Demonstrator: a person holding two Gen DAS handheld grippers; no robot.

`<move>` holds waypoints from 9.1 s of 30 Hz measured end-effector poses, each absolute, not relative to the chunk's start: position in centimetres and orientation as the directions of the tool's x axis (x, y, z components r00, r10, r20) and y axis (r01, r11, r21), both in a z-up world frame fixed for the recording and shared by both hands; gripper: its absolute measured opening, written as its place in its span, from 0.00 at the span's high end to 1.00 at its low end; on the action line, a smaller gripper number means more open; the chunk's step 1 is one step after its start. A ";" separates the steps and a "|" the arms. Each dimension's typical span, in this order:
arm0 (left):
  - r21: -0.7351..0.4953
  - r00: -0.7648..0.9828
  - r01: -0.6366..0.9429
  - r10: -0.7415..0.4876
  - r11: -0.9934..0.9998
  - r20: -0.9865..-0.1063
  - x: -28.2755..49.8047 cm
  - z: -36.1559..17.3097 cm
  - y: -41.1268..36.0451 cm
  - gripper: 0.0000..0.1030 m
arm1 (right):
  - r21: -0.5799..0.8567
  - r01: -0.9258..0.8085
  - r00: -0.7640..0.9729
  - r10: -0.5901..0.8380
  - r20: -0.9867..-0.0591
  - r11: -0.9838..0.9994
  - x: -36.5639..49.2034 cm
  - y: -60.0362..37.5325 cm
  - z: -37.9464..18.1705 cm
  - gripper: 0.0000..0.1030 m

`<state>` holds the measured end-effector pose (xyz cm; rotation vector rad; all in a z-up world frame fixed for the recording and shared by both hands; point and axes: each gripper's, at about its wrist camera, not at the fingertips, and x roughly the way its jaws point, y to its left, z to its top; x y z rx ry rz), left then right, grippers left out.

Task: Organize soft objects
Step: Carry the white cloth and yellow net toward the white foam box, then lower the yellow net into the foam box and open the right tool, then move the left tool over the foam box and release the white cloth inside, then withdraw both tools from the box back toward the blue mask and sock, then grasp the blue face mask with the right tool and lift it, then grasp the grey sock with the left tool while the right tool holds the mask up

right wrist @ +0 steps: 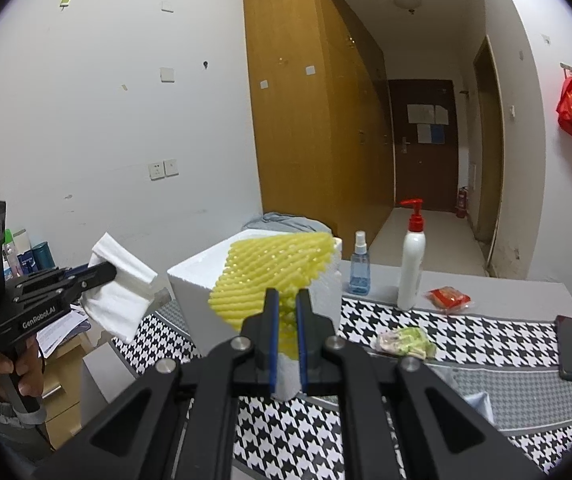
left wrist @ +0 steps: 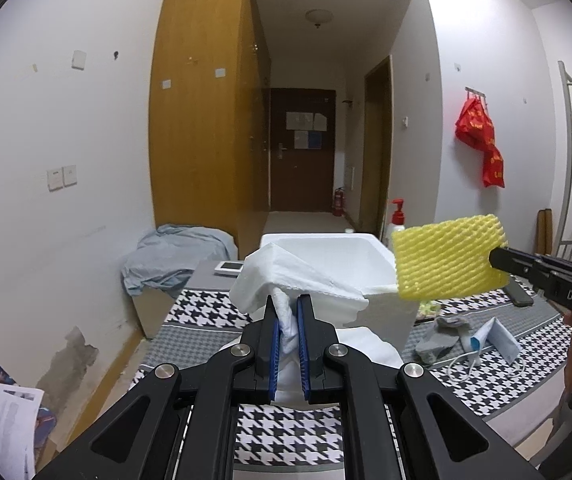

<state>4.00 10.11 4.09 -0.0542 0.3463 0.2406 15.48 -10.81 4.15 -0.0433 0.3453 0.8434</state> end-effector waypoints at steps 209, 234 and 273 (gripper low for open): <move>-0.026 0.923 0.089 -0.092 0.996 -0.374 11.9 -3.5 -2.2 0.01 | 0.073 -0.399 0.747 0.370 -0.552 0.914 19.7 -22.3 -6.0 0.00; -0.004 0.874 0.132 -0.118 0.991 -0.471 17.3 -5.3 -4.7 0.01 | 0.116 -0.409 0.630 0.372 -0.682 0.905 24.9 -23.6 -10.1 0.62; 0.019 0.804 0.210 -0.161 0.978 -0.572 22.0 -6.4 -6.3 0.01 | 0.187 -0.248 0.707 0.309 -0.636 0.951 22.6 -30.7 -8.1 0.91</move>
